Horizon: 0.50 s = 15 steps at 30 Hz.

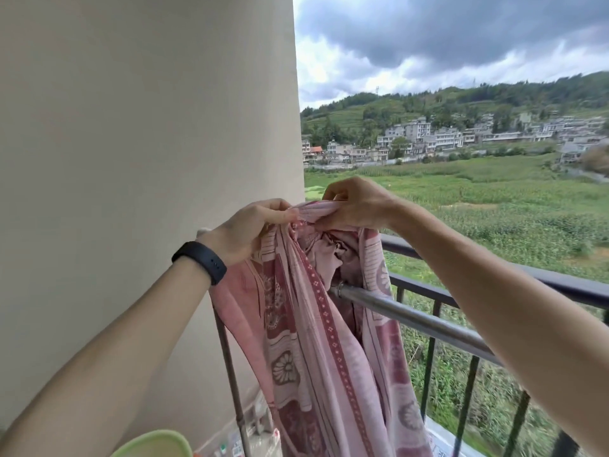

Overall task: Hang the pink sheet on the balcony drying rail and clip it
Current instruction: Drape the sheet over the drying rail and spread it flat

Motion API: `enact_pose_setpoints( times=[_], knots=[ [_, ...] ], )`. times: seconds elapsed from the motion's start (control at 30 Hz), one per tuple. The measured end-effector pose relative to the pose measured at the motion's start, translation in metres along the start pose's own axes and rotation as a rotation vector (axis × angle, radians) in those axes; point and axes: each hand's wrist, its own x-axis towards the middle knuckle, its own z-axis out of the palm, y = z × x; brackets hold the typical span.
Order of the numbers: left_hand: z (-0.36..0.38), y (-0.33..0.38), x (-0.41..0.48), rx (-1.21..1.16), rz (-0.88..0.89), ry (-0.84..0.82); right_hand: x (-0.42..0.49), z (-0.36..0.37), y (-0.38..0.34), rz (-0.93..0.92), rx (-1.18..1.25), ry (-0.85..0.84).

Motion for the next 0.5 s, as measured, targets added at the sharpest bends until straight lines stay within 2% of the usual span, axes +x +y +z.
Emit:
enact_pose_setpoints(
  times=[0.07,0.13,0.2,0.27,0.4,0.43,0.5],
  knots=[
    [0.009,-0.003,0.004,-0.032,-0.032,0.048,-0.008,0.003,0.009,-0.006,-0.142,0.046],
    [0.019,-0.011,0.006,0.118,-0.032,0.082,-0.017,0.008,0.026,0.033,-0.287,-0.031],
    [0.029,-0.016,0.007,0.282,-0.01,0.043,-0.026,0.007,0.04,0.075,-0.245,-0.057],
    [0.039,-0.013,0.008,0.416,0.01,0.007,-0.036,0.001,0.047,0.144,-0.043,-0.085],
    [0.041,-0.001,0.008,0.812,0.052,0.092,-0.052,-0.009,0.054,0.339,0.789,-0.231],
    [0.04,0.001,0.006,0.878,0.039,0.081,-0.054,-0.012,0.056,0.372,0.886,-0.245],
    [0.04,0.006,-0.001,0.896,-0.034,0.013,-0.056,-0.017,0.056,0.395,0.849,-0.27]
  ],
)
